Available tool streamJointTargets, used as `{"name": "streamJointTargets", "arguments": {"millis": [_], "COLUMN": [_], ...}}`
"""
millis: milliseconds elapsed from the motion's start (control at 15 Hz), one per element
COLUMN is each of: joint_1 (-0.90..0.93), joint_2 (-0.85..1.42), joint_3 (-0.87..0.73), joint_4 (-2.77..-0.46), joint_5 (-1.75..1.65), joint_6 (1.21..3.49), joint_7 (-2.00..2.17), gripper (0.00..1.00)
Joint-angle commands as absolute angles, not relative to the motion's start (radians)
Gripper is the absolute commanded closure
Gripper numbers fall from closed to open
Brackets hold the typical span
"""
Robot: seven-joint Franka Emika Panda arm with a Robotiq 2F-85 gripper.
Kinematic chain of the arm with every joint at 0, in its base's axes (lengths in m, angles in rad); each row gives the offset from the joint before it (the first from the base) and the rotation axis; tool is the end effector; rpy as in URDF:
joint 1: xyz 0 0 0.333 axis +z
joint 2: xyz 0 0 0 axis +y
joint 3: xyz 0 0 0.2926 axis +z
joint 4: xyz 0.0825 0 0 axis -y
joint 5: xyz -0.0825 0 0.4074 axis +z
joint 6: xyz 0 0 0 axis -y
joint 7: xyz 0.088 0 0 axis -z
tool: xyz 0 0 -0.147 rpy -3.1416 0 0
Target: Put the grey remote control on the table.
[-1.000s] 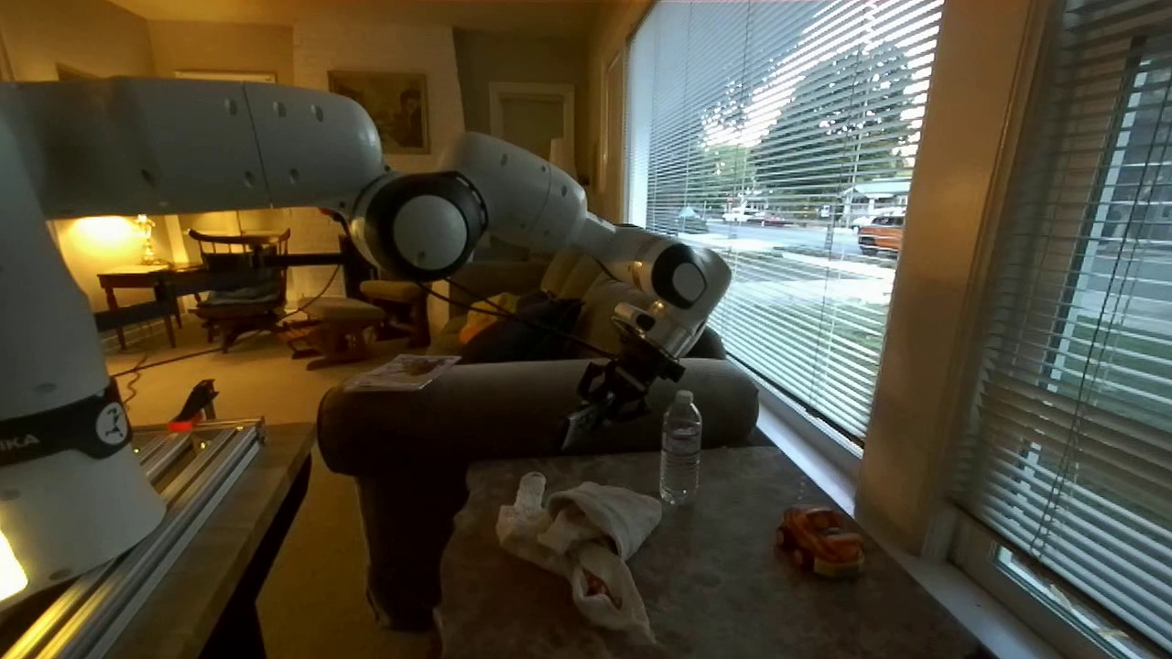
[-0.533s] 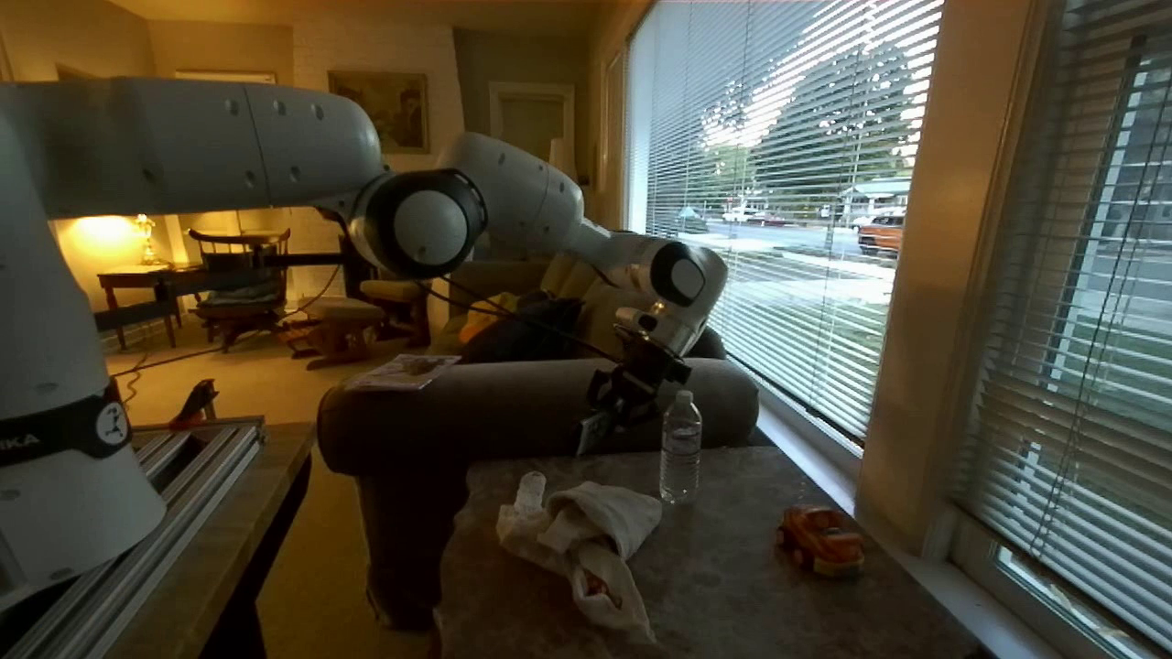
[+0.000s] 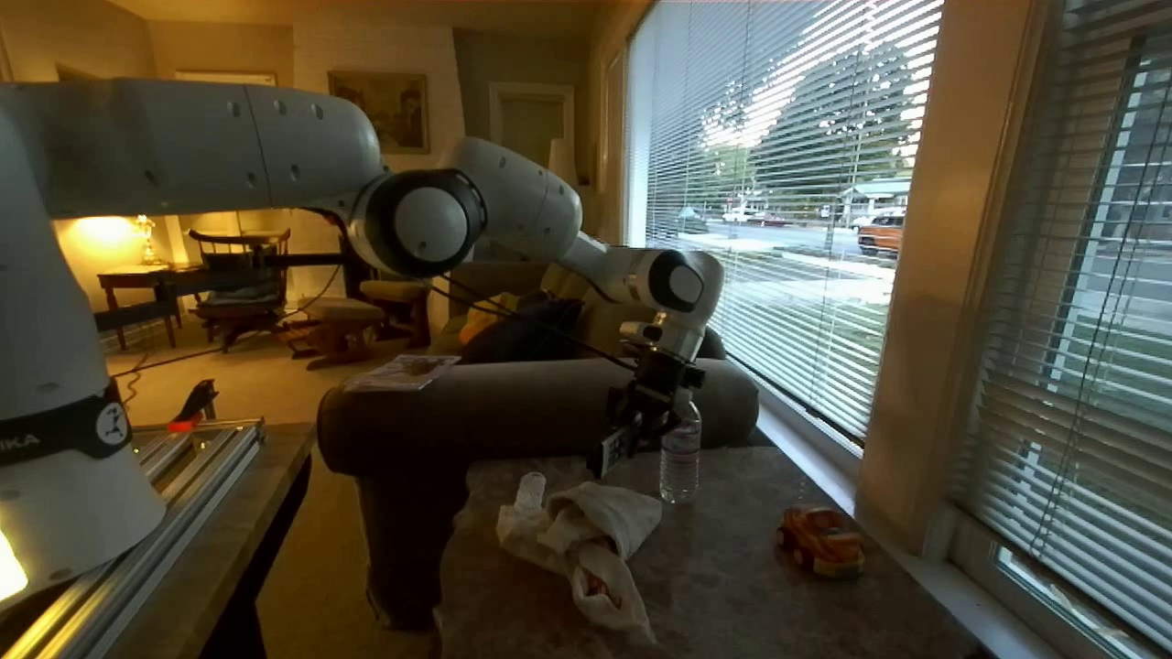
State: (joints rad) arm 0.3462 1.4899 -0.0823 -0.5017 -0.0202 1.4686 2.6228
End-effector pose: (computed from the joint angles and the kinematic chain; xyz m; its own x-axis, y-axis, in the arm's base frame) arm 0.6762 0.2077 0.0136 -0.5538 -0.6792 0.4817 -0.7067 0.6893 0.1595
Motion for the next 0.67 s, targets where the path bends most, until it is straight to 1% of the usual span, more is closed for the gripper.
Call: {"name": "streamJointTargets", "arguments": {"millis": [0, 67, 200, 267, 600], "joint_1": [0.34, 0.339, 0.337, 0.336, 0.334], "joint_2": [1.49, 1.49, 1.49, 1.49, 1.49], "joint_3": [-0.065, -0.065, -0.063, -0.063, -0.062], "joint_4": [-0.498, -0.498, -0.501, -0.498, -0.498], "joint_5": [-0.036, -0.036, -0.035, -0.035, -0.035], "joint_6": [1.465, 1.465, 1.455, 1.459, 1.455], "joint_7": [2.626, 2.626, 2.625, 2.625, 2.625], "gripper": [0.85, 0.96, 0.96, 0.85, 0.85]}}
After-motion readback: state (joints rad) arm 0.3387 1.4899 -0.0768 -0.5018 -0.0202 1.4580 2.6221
